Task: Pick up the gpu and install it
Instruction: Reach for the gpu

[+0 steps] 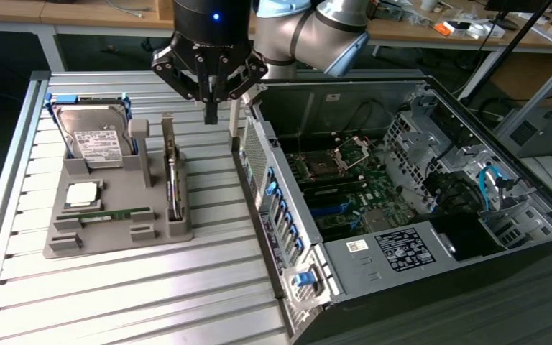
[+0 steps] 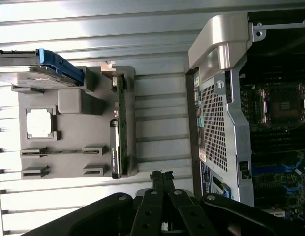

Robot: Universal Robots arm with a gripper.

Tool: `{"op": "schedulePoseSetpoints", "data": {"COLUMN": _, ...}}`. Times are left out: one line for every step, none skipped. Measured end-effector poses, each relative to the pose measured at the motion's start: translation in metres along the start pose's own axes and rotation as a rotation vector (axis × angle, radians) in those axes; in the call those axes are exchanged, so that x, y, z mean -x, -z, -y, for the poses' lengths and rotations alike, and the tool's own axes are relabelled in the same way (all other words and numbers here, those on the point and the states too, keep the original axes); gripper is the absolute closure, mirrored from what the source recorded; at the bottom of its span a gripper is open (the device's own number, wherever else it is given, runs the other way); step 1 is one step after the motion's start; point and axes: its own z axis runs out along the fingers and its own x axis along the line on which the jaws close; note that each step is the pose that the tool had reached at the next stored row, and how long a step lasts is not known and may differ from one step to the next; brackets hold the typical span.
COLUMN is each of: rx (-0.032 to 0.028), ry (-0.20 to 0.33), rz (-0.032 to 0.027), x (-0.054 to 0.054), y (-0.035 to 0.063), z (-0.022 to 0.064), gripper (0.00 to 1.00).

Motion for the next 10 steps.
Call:
{"op": "schedulePoseSetpoints", "data": {"rx": 0.0000, "ry": 0.000, "rz": 0.0000, "x": -0.0004, "y": 0.0000, "z": 0.0000, "gripper": 0.90}}
{"op": "schedulePoseSetpoints", "data": {"rx": 0.0001, "ry": 0.000, "rz": 0.0001, "x": -0.0008, "y": 0.0000, "z": 0.0001, "gripper": 0.90}}
{"op": "schedulePoseSetpoints", "data": {"rx": 0.0000, "ry": 0.000, "rz": 0.0000, "x": -0.0010, "y": 0.0000, "z": 0.0001, "gripper": 0.90}}
{"op": "schedulePoseSetpoints", "data": {"rx": 0.0000, "ry": 0.000, "rz": 0.0000, "x": -0.0014, "y": 0.0000, "z": 0.0001, "gripper": 0.90}}
{"op": "schedulePoseSetpoints", "data": {"rx": 0.0000, "ry": 0.000, "rz": 0.0000, "x": -0.0018, "y": 0.0000, "z": 0.0001, "gripper": 0.90}}
{"op": "schedulePoseSetpoints", "data": {"rx": 0.0000, "ry": 0.000, "rz": 0.0000, "x": -0.0020, "y": 0.0001, "z": 0.0002, "gripper": 0.90}}
{"op": "schedulePoseSetpoints", "data": {"rx": 0.0000, "ry": 0.000, "rz": 0.0001, "x": -0.0024, "y": 0.0000, "z": 0.0002, "gripper": 0.90}}
{"op": "schedulePoseSetpoints", "data": {"rx": 0.0001, "ry": 0.000, "rz": 0.0001, "x": -0.0027, "y": 0.0000, "z": 0.0002, "gripper": 0.90}}
{"op": "schedulePoseSetpoints", "data": {"rx": 0.0000, "ry": 0.000, "rz": 0.0000, "x": -0.0031, "y": 0.0001, "z": 0.0002, "gripper": 0.90}}
{"op": "schedulePoseSetpoints", "data": {"rx": 0.0000, "ry": 0.000, "rz": 0.0000, "x": -0.0035, "y": 0.0001, "z": 0.0003, "gripper": 0.90}}
